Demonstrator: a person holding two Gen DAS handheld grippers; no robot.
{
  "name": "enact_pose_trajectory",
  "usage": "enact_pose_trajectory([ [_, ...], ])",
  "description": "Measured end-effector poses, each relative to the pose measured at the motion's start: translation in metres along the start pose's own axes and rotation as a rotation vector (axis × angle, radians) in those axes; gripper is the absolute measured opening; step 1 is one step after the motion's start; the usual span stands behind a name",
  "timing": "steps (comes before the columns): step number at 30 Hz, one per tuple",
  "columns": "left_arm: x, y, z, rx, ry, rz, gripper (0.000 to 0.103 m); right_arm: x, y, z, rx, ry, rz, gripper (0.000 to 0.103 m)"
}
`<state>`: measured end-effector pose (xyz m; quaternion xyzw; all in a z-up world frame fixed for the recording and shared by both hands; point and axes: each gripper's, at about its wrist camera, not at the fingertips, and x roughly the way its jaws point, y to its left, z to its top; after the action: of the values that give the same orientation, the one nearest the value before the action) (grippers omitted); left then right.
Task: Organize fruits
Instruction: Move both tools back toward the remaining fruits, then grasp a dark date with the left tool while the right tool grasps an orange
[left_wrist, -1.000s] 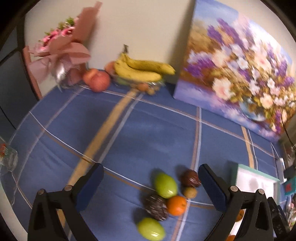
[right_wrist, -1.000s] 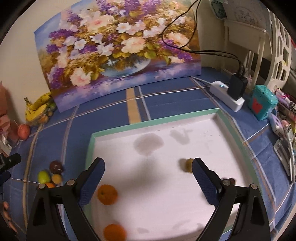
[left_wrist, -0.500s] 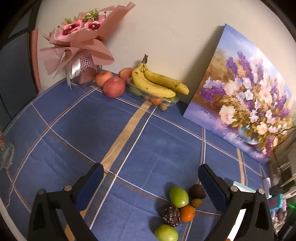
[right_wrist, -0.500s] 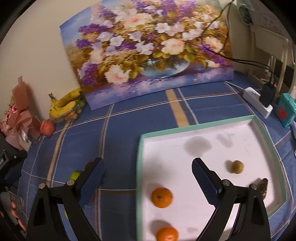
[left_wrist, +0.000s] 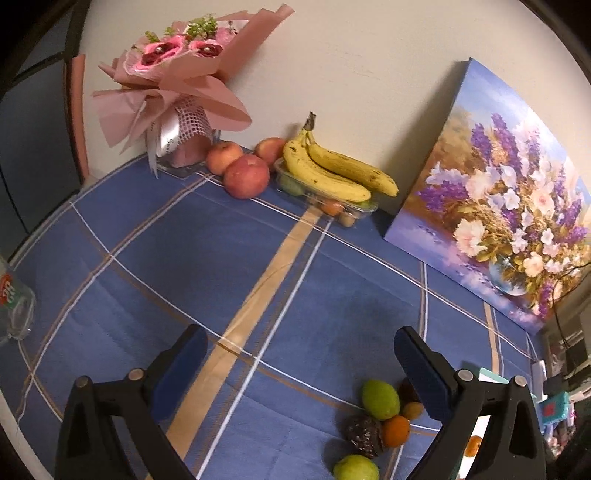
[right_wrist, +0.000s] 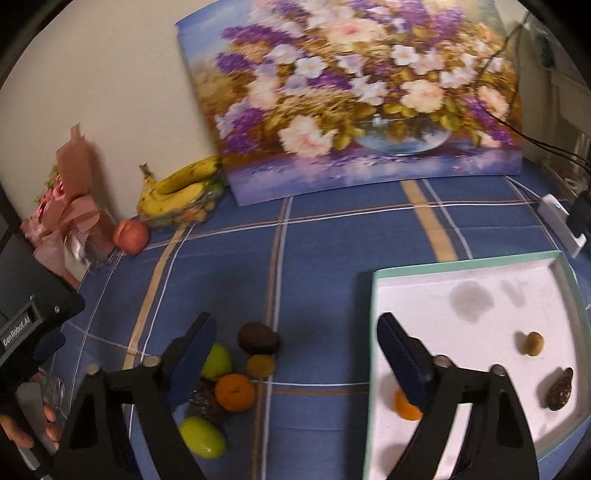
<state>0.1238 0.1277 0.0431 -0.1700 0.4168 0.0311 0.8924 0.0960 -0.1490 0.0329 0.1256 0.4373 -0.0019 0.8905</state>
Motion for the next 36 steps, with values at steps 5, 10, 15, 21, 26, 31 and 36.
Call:
enact_pose_trajectory([
  [5,0.008,-0.010,-0.004,0.019,0.036,-0.033,0.101,0.009,0.016,-0.003,-0.031,0.039,0.050,0.073],
  [10,0.026,-0.013,-0.012,-0.002,0.112,-0.050,0.098,0.023,0.024,-0.011,-0.033,0.107,0.091,0.063],
  [15,0.050,-0.012,-0.024,-0.006,0.209,-0.004,0.088,0.041,0.025,-0.020,-0.025,0.186,0.103,0.059],
  [21,0.070,-0.005,-0.035,-0.055,0.292,0.002,0.087,0.061,0.024,-0.035,-0.003,0.274,0.134,0.057],
  [26,0.076,-0.003,-0.038,-0.082,0.327,-0.012,0.087,0.070,0.025,-0.040,0.007,0.311,0.151,0.056],
  [31,0.076,-0.004,-0.038,-0.081,0.332,-0.031,0.087,0.077,0.024,-0.043,0.039,0.331,0.179,0.054],
  [36,0.075,-0.003,-0.038,-0.090,0.335,-0.045,0.087,0.082,0.022,-0.047,0.067,0.345,0.194,0.047],
])
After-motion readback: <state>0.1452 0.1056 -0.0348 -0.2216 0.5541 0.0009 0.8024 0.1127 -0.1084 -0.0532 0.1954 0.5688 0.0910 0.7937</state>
